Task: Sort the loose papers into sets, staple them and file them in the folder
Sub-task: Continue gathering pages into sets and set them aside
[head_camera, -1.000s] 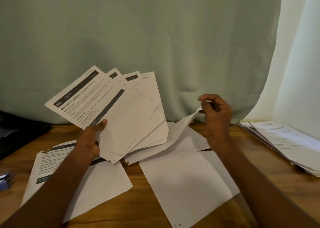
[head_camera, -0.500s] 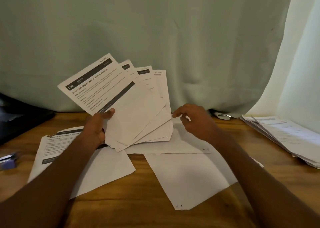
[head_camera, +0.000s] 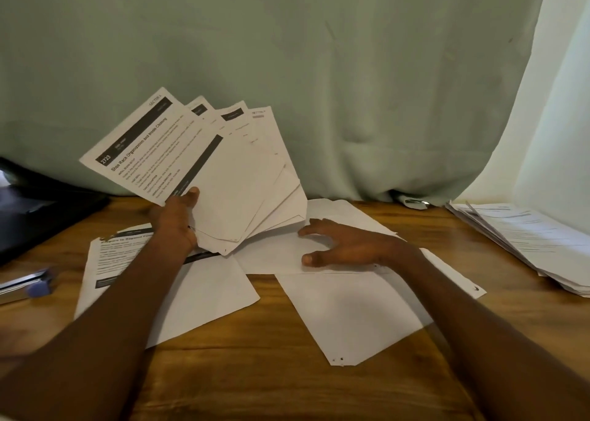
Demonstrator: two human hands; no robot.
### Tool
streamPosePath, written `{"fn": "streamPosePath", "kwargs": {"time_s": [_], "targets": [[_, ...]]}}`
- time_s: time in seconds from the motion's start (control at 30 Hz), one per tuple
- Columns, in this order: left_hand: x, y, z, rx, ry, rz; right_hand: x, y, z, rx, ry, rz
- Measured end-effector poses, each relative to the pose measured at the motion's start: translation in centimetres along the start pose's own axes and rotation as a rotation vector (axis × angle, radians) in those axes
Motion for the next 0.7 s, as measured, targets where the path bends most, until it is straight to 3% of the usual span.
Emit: {"fn": "streamPosePath", "kwargs": {"time_s": [0.13,0.33,0.47,0.57,0.7], "targets": [[-0.2,-0.2,-0.2,0.000,0.000,0.008,-1.2,-0.7,1.3,0.001,0.144,0.006],[0.2,-0.7,-0.4,-0.002,-0.001,0.028,-0.7,-1.0,0.1,0.204,0.007,-0.024],[0.6,-1.0,-0.5,-0.030,0.060,0.010,-0.3,0.2,-2.5,0.479,-0.022,-0.124],[1.2,-0.8,-0.5,-0.093,0.113,-0.002,0.9,1.5,-5.6,0.777,-0.076,-0.072],[1.1,0.0,-0.2,-0.122,0.173,-0.035,3.2,4.2,-8.3,1.152,-0.582,-0.015]]}}
Point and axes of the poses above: each hand's wrist, its own y-axis away from the middle knuckle, its own z-axis out of the palm, x = y × z, the point moved 4 cm from there along -y, towards the middle knuckle, and after that the axes turned 7 degrees about z, right-handed, at the moved point
